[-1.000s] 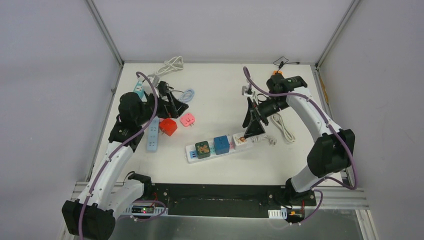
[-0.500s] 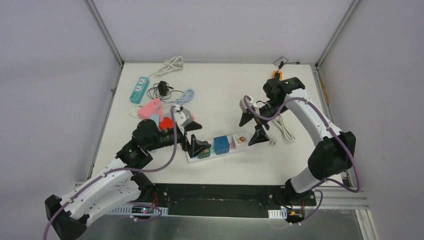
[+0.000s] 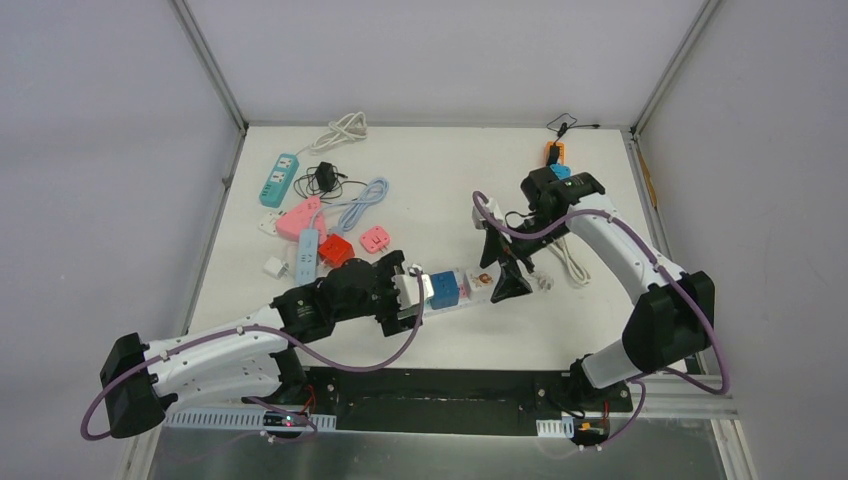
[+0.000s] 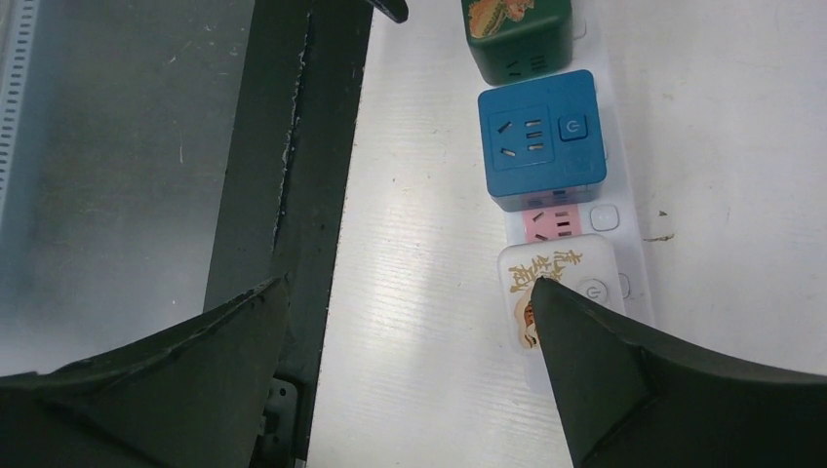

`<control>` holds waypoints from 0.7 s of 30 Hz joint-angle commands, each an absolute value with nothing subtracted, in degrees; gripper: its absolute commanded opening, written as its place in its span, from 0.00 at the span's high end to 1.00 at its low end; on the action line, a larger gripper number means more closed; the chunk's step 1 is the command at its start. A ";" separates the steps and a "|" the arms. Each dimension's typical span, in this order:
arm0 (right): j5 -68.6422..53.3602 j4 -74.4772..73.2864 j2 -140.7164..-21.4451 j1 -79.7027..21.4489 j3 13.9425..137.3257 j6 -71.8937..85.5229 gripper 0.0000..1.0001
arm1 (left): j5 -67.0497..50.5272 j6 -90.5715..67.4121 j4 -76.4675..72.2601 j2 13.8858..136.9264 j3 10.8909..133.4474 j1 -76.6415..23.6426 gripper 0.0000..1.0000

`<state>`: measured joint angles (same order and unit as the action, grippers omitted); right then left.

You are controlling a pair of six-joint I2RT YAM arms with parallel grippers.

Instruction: Pull the plug off the socket

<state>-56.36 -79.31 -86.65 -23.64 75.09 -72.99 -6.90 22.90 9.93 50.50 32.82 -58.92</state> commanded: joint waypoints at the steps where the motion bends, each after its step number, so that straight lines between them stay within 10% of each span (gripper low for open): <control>1: -55.09 -73.14 -82.80 -23.91 73.79 -66.28 0.00 | -1.09 29.50 10.42 49.91 31.20 -59.29 0.01; 21: -57.43 -65.98 -82.39 -21.75 70.07 -57.60 0.00 | -9.70 25.73 3.71 57.61 29.41 -53.08 0.10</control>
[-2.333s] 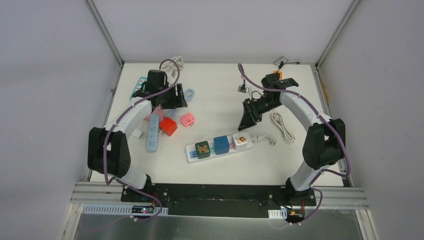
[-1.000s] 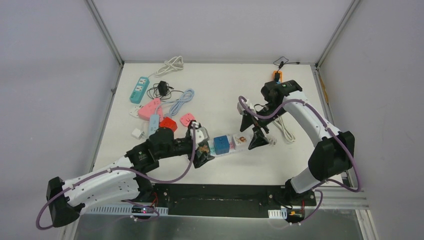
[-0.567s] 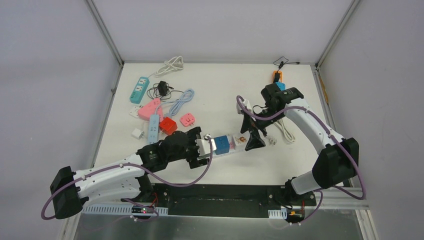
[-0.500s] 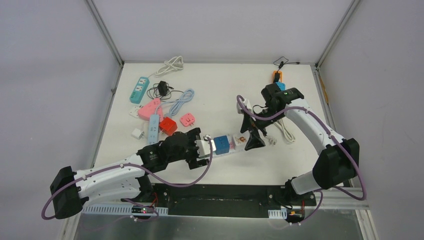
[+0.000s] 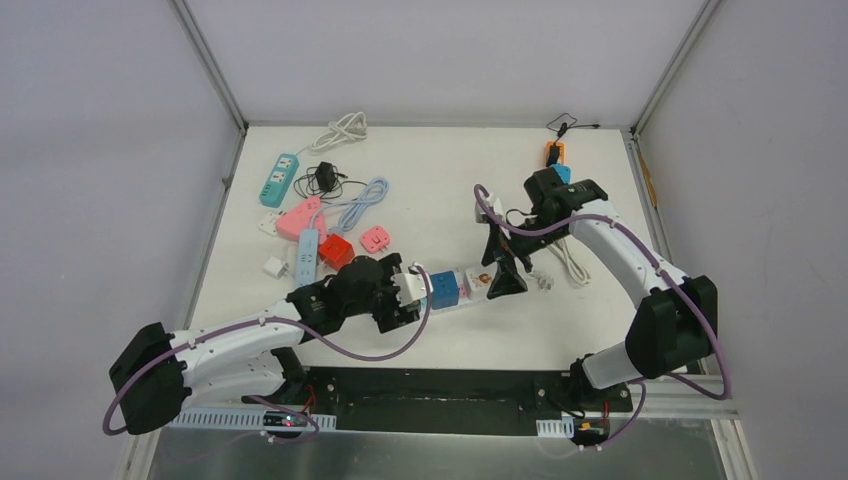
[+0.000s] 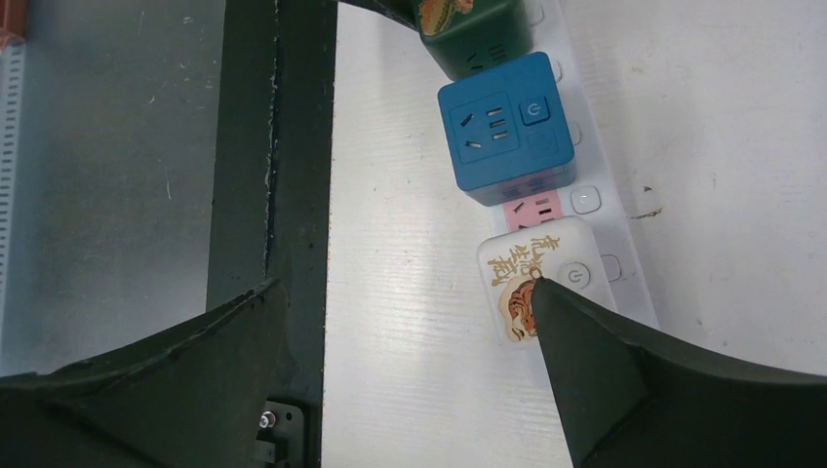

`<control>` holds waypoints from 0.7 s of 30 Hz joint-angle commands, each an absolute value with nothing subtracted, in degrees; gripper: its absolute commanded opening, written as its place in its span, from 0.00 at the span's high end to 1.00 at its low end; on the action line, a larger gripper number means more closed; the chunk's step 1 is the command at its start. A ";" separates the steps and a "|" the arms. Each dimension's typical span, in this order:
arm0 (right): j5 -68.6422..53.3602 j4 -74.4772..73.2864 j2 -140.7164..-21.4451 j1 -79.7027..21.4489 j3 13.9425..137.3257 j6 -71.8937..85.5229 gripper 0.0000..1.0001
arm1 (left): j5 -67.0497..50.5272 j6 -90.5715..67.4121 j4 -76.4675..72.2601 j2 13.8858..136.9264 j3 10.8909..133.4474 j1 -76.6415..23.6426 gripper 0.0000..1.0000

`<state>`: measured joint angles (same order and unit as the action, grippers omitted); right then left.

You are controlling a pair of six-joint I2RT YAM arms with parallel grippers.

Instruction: Pull the plug off the socket

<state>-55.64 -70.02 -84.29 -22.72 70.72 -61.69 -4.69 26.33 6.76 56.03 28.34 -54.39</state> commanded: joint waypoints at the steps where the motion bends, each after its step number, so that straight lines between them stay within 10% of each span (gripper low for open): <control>1: -57.29 -65.33 -82.42 -21.53 69.95 -56.45 0.00 | -10.22 25.51 3.38 58.10 29.40 -53.01 0.11; 10: -57.66 -61.98 -82.71 -19.93 69.45 -51.34 0.00 | -14.28 23.22 0.14 60.04 29.32 -52.47 0.33; 12: -57.38 -61.77 -82.73 -19.89 69.23 -51.18 0.00 | -12.86 21.21 -2.08 60.92 29.48 -52.39 0.87; 13: -57.12 -61.57 -82.63 -19.79 69.13 -51.11 0.00 | -12.08 19.99 -3.67 61.44 29.27 -52.44 0.96; 21: -50.66 -46.40 -81.83 -15.63 66.75 -25.50 0.00 | -13.81 18.03 -17.84 71.89 31.83 -52.47 1.00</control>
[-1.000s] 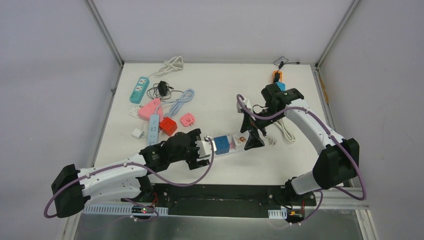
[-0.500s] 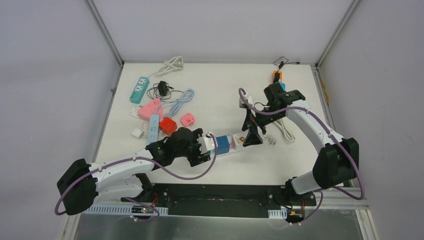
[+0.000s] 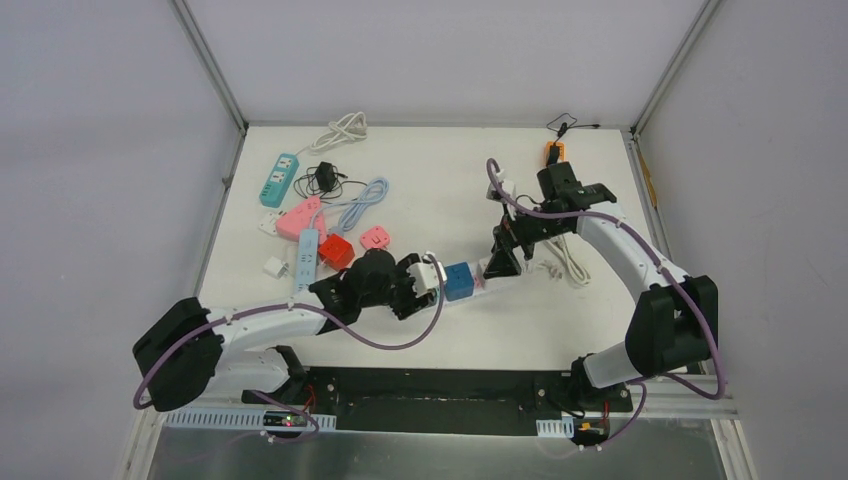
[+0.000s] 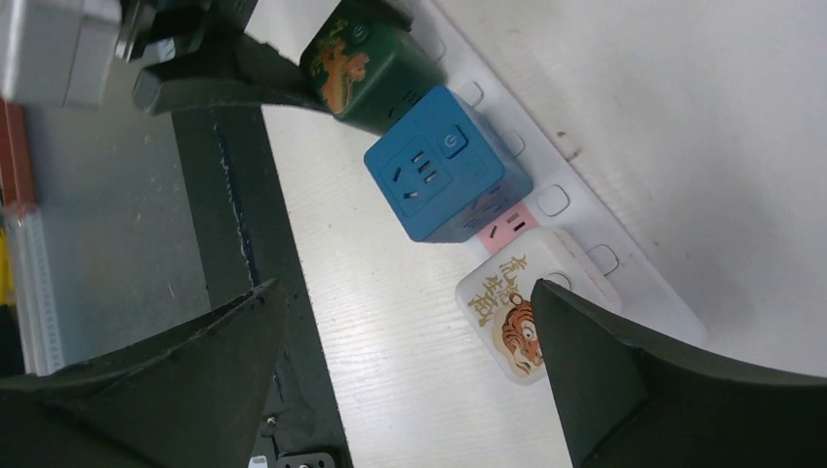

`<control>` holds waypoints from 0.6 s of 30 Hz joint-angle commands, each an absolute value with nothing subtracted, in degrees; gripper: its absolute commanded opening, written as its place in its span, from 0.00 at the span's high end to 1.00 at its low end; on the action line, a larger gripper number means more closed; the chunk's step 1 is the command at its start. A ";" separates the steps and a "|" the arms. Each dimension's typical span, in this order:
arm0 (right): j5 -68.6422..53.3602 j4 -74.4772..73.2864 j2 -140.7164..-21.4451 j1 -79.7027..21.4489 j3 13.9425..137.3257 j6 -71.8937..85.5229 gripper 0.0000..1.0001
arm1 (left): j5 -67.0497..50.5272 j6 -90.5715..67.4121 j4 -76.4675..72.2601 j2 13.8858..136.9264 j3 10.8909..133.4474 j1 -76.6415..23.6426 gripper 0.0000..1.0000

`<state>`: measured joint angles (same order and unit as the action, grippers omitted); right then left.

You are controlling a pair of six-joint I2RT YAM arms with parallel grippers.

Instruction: Pull the plug off the socket

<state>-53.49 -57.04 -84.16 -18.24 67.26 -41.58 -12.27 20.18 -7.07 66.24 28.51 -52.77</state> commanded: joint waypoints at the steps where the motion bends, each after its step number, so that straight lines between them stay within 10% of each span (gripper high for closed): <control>1: -51.03 -45.41 -81.73 -14.88 66.65 -23.46 0.00 | -14.23 17.69 -19.05 74.01 33.09 -52.47 1.00; 8: -53.39 -40.79 -80.17 -13.08 63.77 -19.00 0.01 | -16.00 14.74 -23.37 85.27 40.48 -52.80 1.00; 13: -54.79 -36.71 -81.10 -11.78 61.47 -10.27 0.53 | -14.59 11.59 -28.27 86.79 39.39 -53.30 1.00; 18: -57.30 -34.29 -84.04 -11.74 60.63 -7.42 0.82 | -13.67 10.82 -27.88 86.83 39.03 -54.00 1.00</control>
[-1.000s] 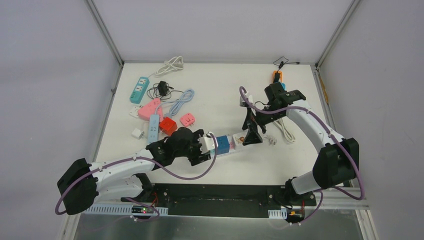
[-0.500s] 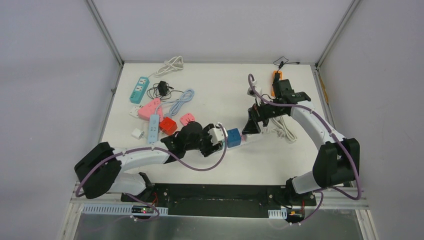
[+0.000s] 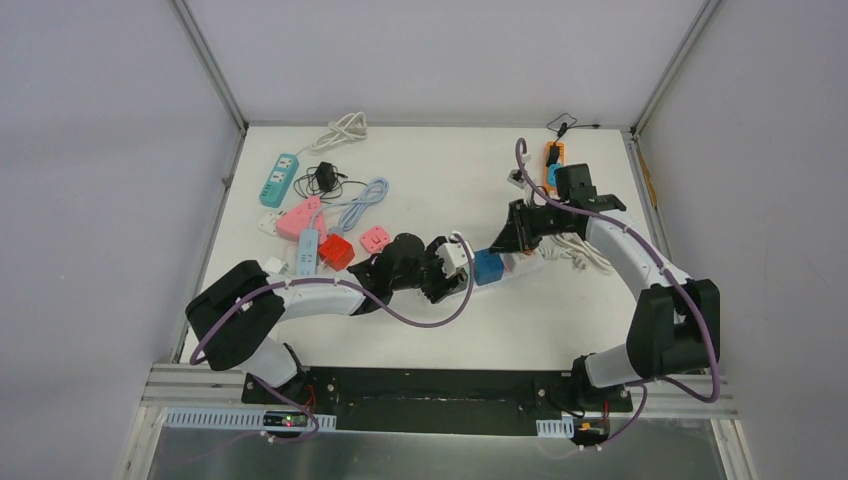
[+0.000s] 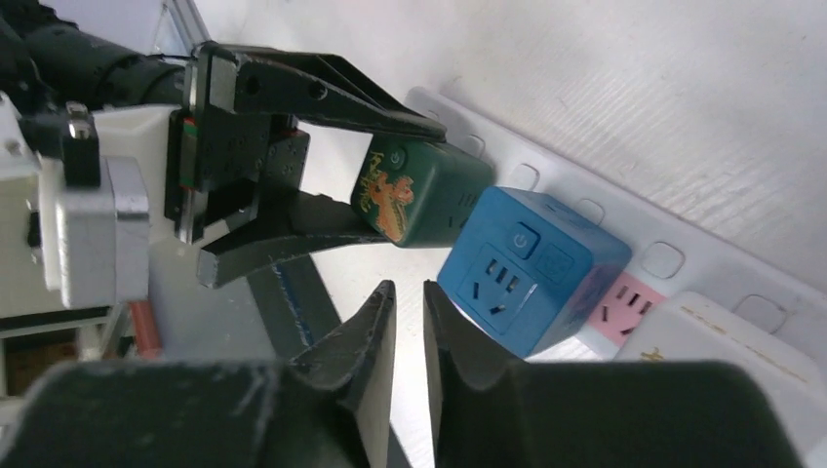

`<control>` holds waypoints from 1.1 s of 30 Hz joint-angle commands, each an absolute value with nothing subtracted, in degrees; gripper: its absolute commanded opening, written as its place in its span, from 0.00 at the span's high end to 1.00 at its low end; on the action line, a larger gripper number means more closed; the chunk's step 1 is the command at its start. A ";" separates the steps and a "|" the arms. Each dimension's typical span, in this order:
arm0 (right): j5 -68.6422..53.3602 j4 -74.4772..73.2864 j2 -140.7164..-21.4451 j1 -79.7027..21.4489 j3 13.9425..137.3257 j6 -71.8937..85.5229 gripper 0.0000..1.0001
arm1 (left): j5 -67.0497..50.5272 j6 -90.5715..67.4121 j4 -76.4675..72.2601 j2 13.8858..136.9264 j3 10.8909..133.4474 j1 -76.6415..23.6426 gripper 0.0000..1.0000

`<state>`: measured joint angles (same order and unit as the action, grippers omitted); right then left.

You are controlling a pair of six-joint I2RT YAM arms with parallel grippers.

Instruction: Pull the plug off the socket

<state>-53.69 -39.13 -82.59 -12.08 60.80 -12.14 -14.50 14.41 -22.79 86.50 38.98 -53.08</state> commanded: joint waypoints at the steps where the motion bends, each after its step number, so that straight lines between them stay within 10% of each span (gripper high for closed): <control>1: -57.64 -34.39 -84.86 -11.77 60.70 -7.28 0.86 | -13.42 10.73 -27.91 86.84 38.95 -54.05 1.00; 33: -41.14 -44.56 -95.36 -15.24 63.89 -16.52 0.91 | -17.73 4.02 -22.96 86.37 41.73 -54.04 1.00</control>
